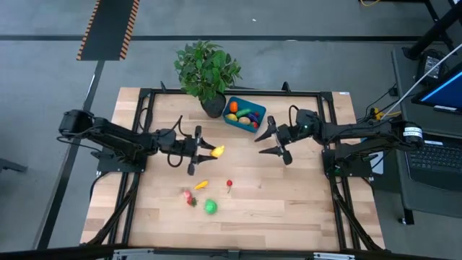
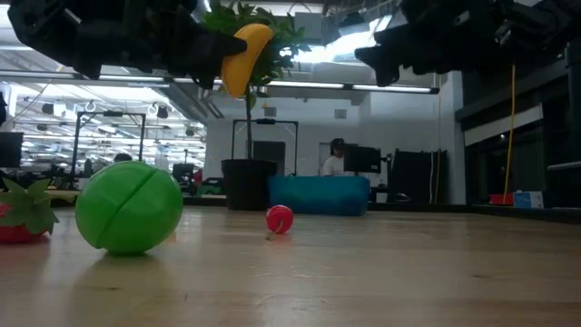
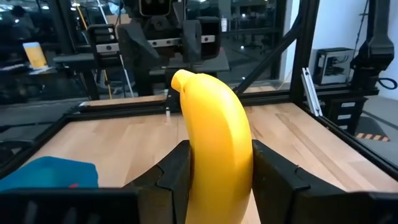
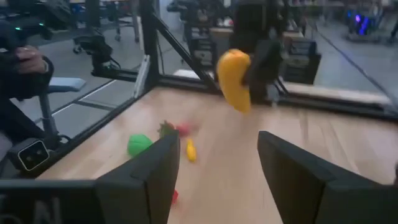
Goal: Pick and placing Produce into tupperware
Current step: Put the yellow banana into the blue container
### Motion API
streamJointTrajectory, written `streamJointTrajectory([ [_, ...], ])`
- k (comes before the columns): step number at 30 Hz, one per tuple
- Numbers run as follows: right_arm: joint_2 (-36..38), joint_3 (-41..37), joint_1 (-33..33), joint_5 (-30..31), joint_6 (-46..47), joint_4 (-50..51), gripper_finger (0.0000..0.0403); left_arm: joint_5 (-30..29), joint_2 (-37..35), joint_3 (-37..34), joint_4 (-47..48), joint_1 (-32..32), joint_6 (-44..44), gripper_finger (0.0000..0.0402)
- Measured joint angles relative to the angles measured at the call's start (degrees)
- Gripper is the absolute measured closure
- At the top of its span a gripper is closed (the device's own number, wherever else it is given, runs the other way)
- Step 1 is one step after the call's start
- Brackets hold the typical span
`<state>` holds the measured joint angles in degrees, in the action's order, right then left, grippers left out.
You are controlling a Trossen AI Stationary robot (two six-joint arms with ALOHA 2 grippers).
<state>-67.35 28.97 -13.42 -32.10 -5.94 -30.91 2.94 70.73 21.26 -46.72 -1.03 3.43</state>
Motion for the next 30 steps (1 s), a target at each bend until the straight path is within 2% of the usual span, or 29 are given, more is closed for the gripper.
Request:
streamJointTrajectory([
  [5,-1.04,0.00,2.52,0.41,0.07,-2.95,0.0185,0.02,1.67,0.00,-2.27,-0.01,0.19,0.0277],
  [10,-4.76,0.05,5.05,6.86,2.50,-8.97,0.0185,1.30,4.04,1.04,-4.01,0.43,0.19,0.0277],
  [17,-12.49,4.37,5.76,7.09,0.53,-8.81,0.0185,8.61,10.57,6.88,-3.83,2.29,0.26,0.0277],
  [30,-18.84,9.73,6.94,7.10,-4.47,-9.14,0.0185,10.32,13.65,9.66,-4.07,4.14,0.67,0.0276],
])
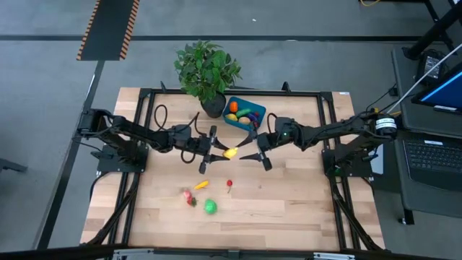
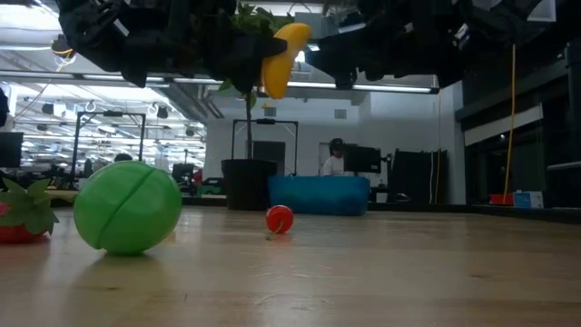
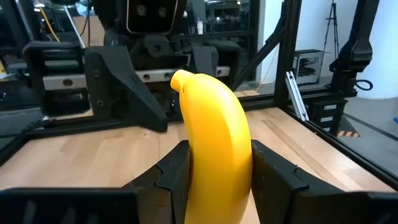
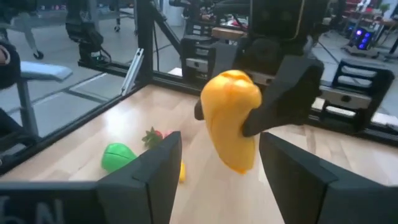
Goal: Pick and placing Produce into tupperware
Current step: Put the yellow banana into the blue container
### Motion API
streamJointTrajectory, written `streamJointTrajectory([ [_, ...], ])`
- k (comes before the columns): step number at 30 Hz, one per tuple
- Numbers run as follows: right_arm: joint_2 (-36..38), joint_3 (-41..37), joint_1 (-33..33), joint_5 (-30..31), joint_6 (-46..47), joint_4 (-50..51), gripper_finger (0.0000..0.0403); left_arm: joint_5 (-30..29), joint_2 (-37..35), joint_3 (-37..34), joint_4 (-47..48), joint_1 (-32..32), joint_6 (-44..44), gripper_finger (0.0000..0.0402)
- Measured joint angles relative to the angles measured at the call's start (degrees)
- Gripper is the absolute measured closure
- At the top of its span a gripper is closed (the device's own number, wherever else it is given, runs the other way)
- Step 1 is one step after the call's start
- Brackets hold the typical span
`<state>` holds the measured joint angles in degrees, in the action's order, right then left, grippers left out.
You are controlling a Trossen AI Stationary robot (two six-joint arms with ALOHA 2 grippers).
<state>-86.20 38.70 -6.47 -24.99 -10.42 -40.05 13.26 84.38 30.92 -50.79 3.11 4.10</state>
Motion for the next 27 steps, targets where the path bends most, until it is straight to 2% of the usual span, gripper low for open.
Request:
streamJointTrajectory([
  [12,-6.94,7.10,0.00,-0.84,-2.19,0.13,0.0185,0.03,0.00,0.00,0.33,-0.02,0.15,0.0276],
  [14,-7.74,8.07,-0.01,-2.46,-2.25,0.37,0.0185,0.25,-0.02,-0.01,0.48,-0.04,0.36,0.0276],
  [17,-8.12,9.10,-0.05,-4.26,-2.17,0.78,0.0184,0.42,-0.18,-0.04,0.39,-0.04,0.49,0.0276],
  [27,-8.15,9.59,1.02,-3.36,-4.59,0.78,0.0184,1.14,-0.22,-0.07,0.42,0.46,0.79,0.0276],
])
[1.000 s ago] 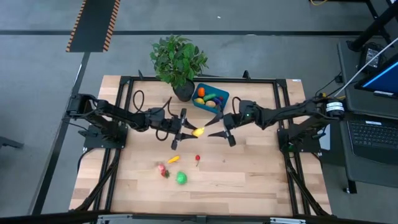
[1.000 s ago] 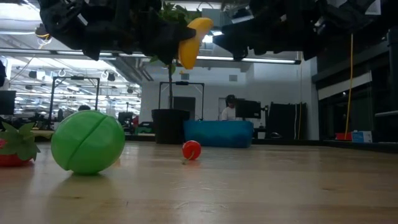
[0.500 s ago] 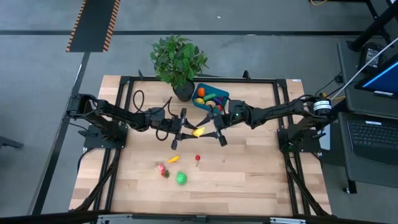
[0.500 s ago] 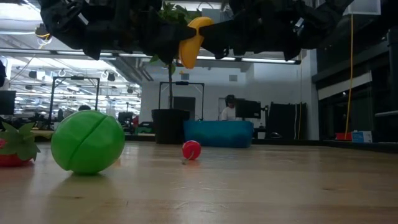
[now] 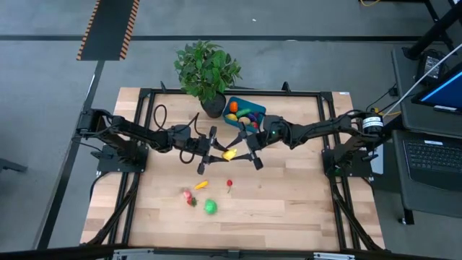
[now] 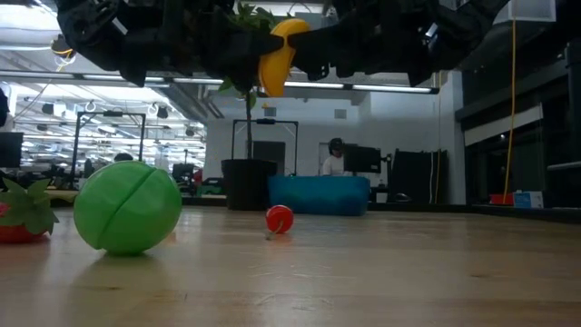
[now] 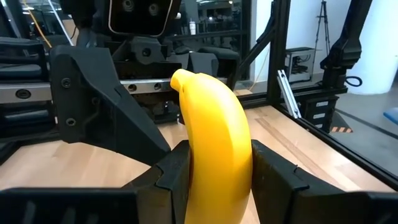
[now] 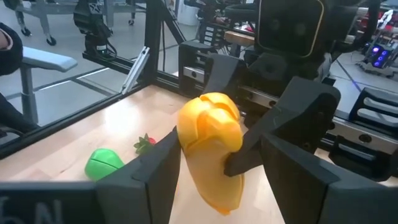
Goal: Pick and placing Produce into tupperware
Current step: Put the yellow banana into the blue container
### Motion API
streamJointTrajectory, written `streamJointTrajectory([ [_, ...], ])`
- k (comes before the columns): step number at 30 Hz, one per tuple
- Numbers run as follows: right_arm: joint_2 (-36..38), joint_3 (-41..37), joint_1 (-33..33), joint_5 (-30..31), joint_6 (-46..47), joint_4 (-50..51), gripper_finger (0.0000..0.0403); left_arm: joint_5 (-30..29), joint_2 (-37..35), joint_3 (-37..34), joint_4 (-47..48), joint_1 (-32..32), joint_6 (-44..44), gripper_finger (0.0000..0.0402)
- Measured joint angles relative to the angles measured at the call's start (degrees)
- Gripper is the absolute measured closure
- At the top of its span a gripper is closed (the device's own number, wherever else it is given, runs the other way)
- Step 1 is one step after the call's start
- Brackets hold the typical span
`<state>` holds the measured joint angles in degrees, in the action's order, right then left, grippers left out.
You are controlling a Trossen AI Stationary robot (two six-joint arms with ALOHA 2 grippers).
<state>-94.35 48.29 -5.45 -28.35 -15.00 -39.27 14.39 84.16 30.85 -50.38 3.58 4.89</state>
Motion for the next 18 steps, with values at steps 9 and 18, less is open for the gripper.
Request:
streamJointTrajectory([
  [9,0.01,0.00,0.17,2.20,0.94,-0.10,0.0184,0.78,0.07,-0.04,0.14,0.13,-0.09,0.0276],
  [18,0.15,0.25,0.15,2.77,1.95,3.71,0.0185,0.27,0.25,-0.04,1.01,0.13,-0.58,0.0276],
])
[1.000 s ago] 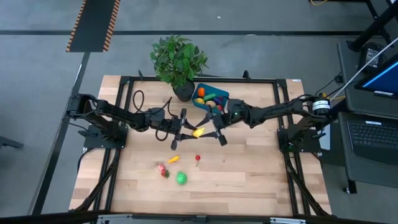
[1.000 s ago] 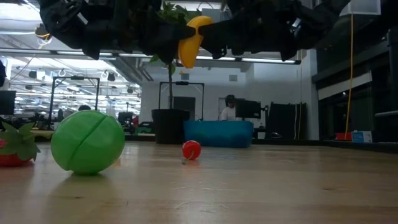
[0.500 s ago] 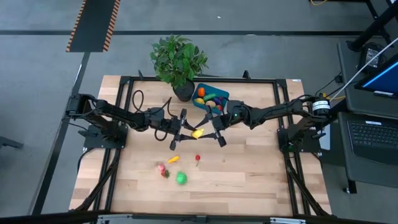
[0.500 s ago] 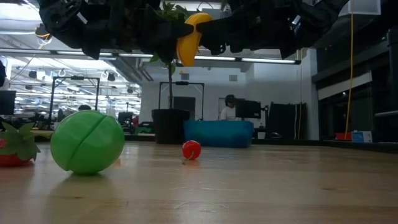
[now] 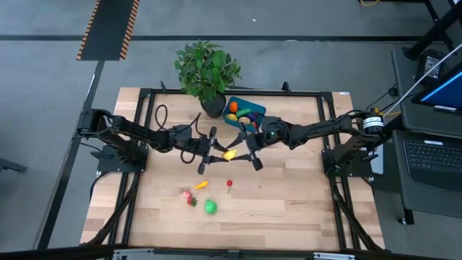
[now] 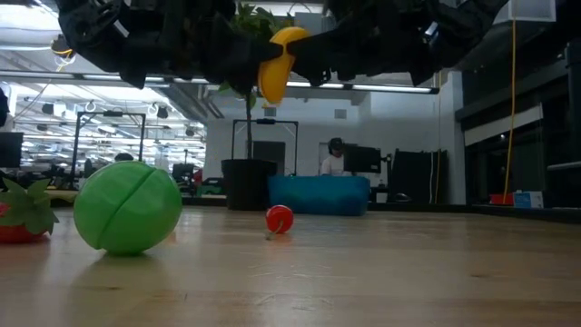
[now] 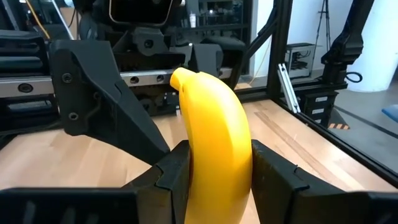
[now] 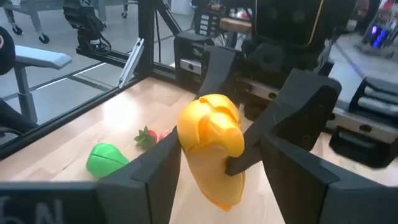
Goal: Pick and placing Produce into tupperware
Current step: Put the yellow banana into the blue container
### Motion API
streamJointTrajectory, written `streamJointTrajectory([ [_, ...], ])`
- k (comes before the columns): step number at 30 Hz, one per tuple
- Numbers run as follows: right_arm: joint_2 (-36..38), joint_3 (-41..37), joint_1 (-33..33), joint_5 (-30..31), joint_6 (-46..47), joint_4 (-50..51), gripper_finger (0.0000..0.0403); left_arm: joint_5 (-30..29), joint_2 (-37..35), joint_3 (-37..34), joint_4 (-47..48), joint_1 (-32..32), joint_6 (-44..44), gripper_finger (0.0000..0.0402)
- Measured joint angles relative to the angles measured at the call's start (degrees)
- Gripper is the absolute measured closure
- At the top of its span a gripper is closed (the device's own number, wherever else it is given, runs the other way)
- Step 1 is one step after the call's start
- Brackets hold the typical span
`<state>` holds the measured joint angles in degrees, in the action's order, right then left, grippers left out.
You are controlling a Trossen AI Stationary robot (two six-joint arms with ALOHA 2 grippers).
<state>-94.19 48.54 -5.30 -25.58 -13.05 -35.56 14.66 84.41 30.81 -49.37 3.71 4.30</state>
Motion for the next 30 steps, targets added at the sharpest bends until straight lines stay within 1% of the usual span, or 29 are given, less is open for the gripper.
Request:
streamJointTrajectory([
  [5,0.03,0.22,0.00,0.62,0.50,3.46,0.0185,-0.46,0.15,0.00,1.03,0.04,-0.01,0.0275],
  [12,0.02,0.25,-0.02,0.68,0.80,4.38,0.0185,-0.57,0.15,0.00,1.67,0.04,0.34,0.0275],
  [21,0.00,0.16,-0.04,0.36,0.82,4.24,0.0185,-0.35,0.12,0.00,1.58,0.04,0.32,0.0275],
  [26,-0.07,-0.01,-0.04,0.01,0.80,2.26,0.0185,-0.08,-0.03,0.01,1.13,0.04,0.37,0.0275],
  [30,-0.11,-0.05,-0.04,-0.04,0.83,1.42,0.0173,0.07,-0.09,0.12,0.94,0.04,0.48,0.0275],
])
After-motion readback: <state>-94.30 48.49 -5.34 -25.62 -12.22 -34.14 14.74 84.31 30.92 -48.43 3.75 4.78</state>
